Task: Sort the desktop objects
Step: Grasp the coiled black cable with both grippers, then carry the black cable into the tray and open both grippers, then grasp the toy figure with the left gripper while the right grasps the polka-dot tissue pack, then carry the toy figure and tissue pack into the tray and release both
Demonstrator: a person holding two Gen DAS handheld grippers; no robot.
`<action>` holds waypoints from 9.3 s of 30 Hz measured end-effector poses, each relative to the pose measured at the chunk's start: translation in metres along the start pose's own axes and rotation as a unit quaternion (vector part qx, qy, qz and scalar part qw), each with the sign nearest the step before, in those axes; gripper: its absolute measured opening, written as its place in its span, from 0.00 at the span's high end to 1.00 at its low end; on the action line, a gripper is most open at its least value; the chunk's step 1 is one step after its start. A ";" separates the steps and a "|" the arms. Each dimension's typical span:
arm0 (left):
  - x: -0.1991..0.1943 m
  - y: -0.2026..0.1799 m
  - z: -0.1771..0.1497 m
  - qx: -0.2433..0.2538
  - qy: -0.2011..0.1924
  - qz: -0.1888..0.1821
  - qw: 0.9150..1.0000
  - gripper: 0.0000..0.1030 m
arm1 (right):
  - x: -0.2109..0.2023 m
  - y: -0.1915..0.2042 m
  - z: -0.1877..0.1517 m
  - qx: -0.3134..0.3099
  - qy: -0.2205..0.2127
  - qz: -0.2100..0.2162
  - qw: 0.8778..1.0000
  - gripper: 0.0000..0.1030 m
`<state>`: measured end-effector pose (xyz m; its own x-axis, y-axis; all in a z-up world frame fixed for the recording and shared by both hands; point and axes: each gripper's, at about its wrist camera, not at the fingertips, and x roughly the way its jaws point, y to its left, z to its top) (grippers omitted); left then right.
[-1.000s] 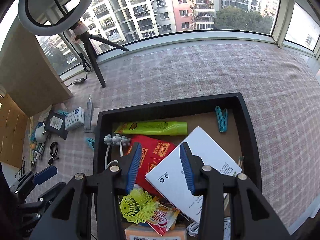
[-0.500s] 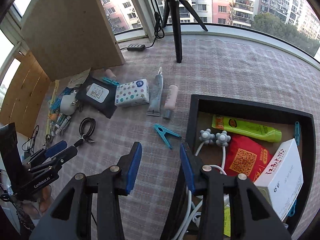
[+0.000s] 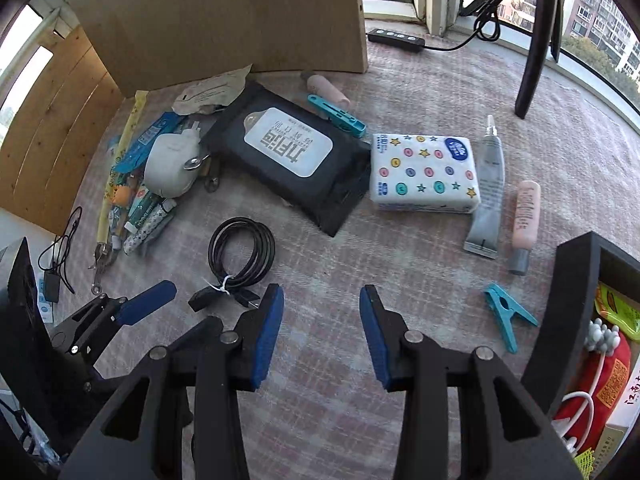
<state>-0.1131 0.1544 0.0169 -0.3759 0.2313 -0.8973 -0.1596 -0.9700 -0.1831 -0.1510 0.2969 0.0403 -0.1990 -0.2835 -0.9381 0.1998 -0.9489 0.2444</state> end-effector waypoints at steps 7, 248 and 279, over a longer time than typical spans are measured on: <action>0.016 -0.001 0.004 0.015 0.006 -0.005 1.000 0.55 | 0.034 0.014 0.010 0.006 0.026 0.006 1.000 0.62; -0.103 -0.098 0.038 0.138 -0.075 -0.089 0.984 0.79 | -0.170 -0.140 -0.107 0.152 -0.139 -0.164 0.965 0.30; -0.092 -0.285 -0.045 0.333 -0.004 -0.174 0.927 0.42 | -0.216 -0.252 -0.235 0.335 -0.137 -0.201 0.910 0.29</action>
<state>0.0082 0.4059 0.1332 -0.2033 0.5242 -0.8270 -0.7989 -0.5771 -0.1694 0.0674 0.6299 0.1232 -0.3773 0.1689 -0.9106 -0.5536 -0.8293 0.0756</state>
